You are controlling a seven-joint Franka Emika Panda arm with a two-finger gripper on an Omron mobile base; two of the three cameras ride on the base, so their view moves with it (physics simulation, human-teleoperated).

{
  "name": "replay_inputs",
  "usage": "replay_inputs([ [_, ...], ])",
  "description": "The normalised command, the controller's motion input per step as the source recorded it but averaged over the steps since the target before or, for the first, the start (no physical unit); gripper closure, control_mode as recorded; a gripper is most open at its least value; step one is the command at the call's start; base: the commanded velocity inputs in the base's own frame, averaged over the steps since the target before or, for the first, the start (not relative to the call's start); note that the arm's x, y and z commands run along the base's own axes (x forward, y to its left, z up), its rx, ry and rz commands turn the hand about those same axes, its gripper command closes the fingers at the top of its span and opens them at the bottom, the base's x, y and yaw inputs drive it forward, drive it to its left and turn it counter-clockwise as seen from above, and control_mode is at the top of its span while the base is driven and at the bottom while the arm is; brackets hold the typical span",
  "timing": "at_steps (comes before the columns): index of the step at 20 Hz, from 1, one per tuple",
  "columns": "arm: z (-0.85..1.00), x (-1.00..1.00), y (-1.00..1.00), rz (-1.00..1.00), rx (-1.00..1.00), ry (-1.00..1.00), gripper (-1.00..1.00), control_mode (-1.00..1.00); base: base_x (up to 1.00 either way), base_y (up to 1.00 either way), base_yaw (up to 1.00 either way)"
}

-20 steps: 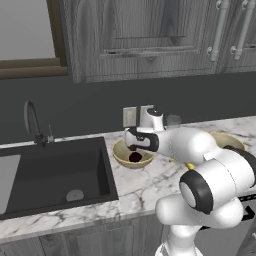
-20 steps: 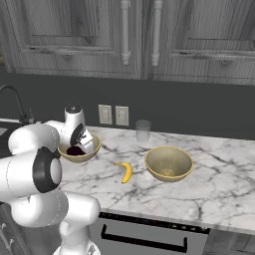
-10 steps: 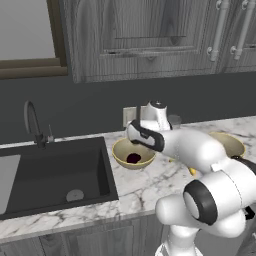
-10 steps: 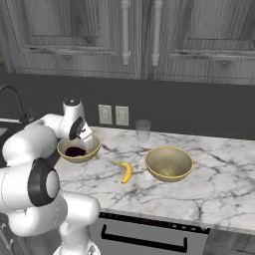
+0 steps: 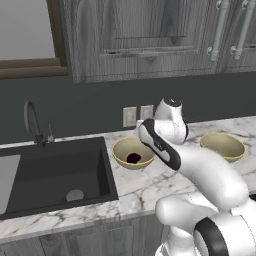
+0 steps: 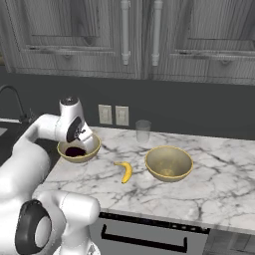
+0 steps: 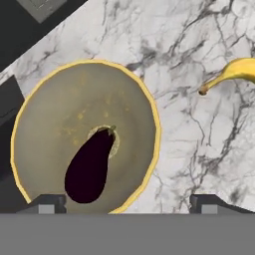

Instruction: Pick both bowls and place them on the counter. Then place the banana in one bowl and place the eggplant in the other bowl.

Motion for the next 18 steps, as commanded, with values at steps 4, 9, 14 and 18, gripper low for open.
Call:
replay_inputs([
  [4,0.19,-0.74,-0.48,0.00,-0.01,-0.06,-1.00,-1.00,0.00,0.00,0.00],
  [9,0.21,-0.63,-0.61,0.00,0.00,-0.01,-1.00,-1.00,0.00,0.00,0.00],
  [14,0.08,-0.46,-0.72,0.00,0.00,0.00,-1.00,-1.00,0.00,0.00,0.00],
  [18,0.00,-0.32,-0.72,0.00,-0.01,0.00,-1.00,-1.00,0.00,0.00,0.00],
])
